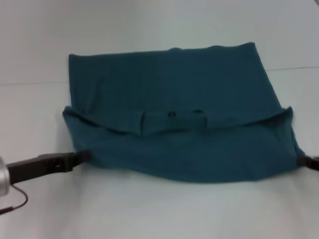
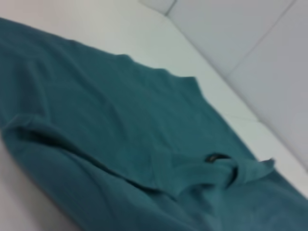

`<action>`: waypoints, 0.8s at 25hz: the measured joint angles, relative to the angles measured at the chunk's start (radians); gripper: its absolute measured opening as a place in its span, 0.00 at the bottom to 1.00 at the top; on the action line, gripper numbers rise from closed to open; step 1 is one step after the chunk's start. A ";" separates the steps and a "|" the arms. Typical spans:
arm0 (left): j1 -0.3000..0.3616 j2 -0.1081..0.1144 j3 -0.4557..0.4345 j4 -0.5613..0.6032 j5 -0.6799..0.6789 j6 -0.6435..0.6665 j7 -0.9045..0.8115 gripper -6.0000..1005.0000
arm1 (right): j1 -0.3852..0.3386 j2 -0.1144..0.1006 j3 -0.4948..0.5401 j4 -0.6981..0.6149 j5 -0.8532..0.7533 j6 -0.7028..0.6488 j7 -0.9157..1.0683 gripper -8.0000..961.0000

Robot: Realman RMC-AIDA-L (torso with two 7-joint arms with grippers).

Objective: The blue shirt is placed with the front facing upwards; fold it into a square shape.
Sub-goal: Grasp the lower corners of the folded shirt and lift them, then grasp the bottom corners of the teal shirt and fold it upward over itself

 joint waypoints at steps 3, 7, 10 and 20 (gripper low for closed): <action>0.022 0.000 -0.039 0.013 0.005 0.081 -0.001 0.00 | -0.056 0.001 0.045 -0.012 0.014 -0.075 -0.072 0.01; 0.037 0.002 -0.084 0.021 0.032 0.167 -0.003 0.00 | -0.118 0.000 0.105 -0.015 0.024 -0.156 -0.166 0.01; 0.042 0.002 -0.095 0.022 0.049 0.220 -0.003 0.00 | -0.156 0.000 0.140 -0.015 0.026 -0.216 -0.236 0.01; 0.069 0.002 -0.110 0.026 0.083 0.372 0.020 0.00 | -0.265 0.010 0.251 -0.016 0.023 -0.373 -0.411 0.01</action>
